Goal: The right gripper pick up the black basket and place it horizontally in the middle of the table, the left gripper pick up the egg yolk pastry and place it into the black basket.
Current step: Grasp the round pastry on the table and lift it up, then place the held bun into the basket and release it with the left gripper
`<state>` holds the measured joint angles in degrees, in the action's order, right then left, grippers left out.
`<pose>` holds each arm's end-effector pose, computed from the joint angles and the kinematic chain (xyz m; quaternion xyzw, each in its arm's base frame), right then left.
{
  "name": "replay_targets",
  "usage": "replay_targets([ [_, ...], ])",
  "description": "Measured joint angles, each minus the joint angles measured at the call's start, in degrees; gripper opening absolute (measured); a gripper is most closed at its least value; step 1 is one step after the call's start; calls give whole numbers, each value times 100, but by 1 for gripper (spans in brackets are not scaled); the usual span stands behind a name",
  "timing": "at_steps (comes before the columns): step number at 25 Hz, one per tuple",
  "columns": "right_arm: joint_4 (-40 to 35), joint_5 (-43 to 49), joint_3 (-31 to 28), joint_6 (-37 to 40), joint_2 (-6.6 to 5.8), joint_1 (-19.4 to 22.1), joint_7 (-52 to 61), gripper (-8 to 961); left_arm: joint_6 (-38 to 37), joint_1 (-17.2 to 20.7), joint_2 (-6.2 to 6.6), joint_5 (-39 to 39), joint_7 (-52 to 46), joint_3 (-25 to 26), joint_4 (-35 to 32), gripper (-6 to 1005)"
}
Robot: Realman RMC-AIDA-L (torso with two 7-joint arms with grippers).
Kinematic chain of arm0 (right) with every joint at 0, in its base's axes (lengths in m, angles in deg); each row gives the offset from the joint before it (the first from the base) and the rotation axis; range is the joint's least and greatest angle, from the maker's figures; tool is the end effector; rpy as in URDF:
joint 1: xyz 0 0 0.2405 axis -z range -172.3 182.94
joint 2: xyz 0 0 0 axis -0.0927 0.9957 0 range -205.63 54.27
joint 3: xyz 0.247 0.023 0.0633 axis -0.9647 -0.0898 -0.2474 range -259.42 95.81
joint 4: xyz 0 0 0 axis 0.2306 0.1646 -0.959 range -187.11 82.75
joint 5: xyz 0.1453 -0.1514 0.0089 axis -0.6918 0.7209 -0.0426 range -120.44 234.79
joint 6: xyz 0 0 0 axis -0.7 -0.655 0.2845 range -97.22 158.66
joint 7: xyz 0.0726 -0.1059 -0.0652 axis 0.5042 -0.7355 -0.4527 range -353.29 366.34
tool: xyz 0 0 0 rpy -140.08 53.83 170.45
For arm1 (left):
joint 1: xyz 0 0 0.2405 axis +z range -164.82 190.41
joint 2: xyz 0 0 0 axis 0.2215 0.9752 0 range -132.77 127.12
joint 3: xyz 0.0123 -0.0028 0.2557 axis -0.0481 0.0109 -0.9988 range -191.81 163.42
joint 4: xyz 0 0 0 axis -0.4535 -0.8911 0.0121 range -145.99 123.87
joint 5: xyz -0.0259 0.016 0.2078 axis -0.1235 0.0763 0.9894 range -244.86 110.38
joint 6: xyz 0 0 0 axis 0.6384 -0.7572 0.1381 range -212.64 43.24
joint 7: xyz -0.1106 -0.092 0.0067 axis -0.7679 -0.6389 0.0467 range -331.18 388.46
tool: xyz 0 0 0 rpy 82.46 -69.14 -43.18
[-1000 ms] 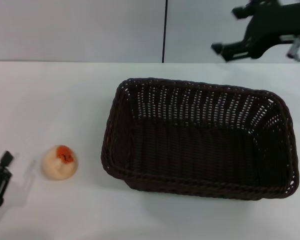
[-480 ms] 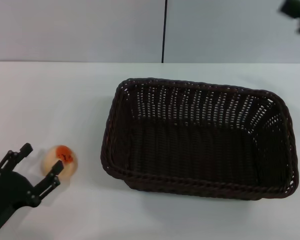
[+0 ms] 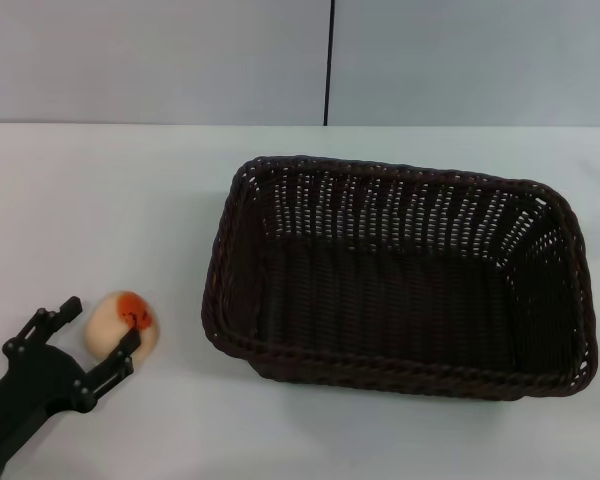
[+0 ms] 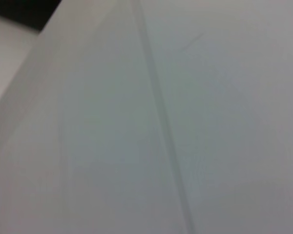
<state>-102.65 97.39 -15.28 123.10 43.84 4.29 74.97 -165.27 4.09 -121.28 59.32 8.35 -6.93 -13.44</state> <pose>0.2602 0.2503 0.0967 -0.7121 0.1423 0.5950 0.3444 -0.3817 0.1825 -0.0469 -0.8339 -0.2417 -0.2401 0.4343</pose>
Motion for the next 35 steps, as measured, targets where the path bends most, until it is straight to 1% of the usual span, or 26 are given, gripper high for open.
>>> replay_targets([
  [3,852,-668,16,297,-3,-84,-340,840,120,-30,3,-1,0,9,16,787],
  [7,1907,-1439,-31,711,-18,-195,-642,840,-1,-32,18,-18,24,19,11,728],
  [12,2912,-2102,-34,1117,-22,-290,-1071,840,-393,-11,24,-49,162,135,-39,615],
  [16,3630,-2570,-57,1363,-25,-356,-1149,840,-460,-50,32,-52,172,194,-44,517],
  [18,3687,-2602,-69,1391,-28,-355,-1149,840,-443,-92,39,-43,150,173,-51,468],
  [24,3836,-2615,-94,1430,-44,-341,-1152,840,-475,-139,42,-16,138,143,-77,247],
  [26,3849,-2617,-95,1409,-45,-340,-1153,840,-664,-135,42,-33,137,183,-78,225],
  [30,3872,-2596,-94,1383,-45,-354,-1154,840,-1444,-170,46,-56,12,472,-79,178],
  [33,3971,-2585,-92,1366,-50,-397,-1156,840,-1914,-325,49,-57,-179,623,-82,143],
  [35,4054,-2584,-94,1365,-56,-420,-1157,840,-2094,-519,48,-38,-300,602,-63,136],
])
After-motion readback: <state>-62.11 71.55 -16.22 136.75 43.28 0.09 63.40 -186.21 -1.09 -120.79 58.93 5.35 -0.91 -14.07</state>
